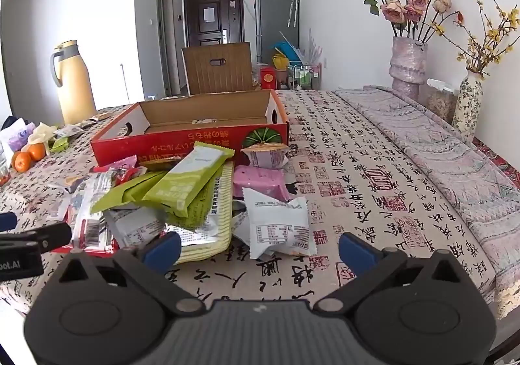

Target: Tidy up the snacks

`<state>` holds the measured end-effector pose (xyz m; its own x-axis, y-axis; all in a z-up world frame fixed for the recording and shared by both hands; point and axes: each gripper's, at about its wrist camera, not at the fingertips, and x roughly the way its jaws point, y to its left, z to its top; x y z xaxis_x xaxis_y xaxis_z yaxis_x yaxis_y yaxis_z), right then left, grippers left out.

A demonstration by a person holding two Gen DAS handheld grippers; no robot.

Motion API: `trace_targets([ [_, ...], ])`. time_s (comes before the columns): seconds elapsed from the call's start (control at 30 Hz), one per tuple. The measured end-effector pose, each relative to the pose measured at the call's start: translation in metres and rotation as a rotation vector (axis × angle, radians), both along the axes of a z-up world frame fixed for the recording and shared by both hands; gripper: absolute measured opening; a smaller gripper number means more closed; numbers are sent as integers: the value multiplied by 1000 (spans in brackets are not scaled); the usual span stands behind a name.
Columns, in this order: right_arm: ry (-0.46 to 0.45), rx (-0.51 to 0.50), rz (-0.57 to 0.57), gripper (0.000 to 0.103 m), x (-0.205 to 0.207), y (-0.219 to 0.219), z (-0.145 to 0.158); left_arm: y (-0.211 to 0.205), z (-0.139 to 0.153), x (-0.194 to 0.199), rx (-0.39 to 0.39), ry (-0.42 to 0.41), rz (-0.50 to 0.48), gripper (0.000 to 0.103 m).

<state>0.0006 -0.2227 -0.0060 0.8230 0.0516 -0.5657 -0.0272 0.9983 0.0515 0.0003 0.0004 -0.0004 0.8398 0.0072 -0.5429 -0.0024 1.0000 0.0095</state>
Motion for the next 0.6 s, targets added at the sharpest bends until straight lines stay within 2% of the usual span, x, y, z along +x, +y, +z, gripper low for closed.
trace_targets([
  [0.6,-4,-1,-3,103,-3,3,0,-1,1,-3,-4,-8,-3,103],
])
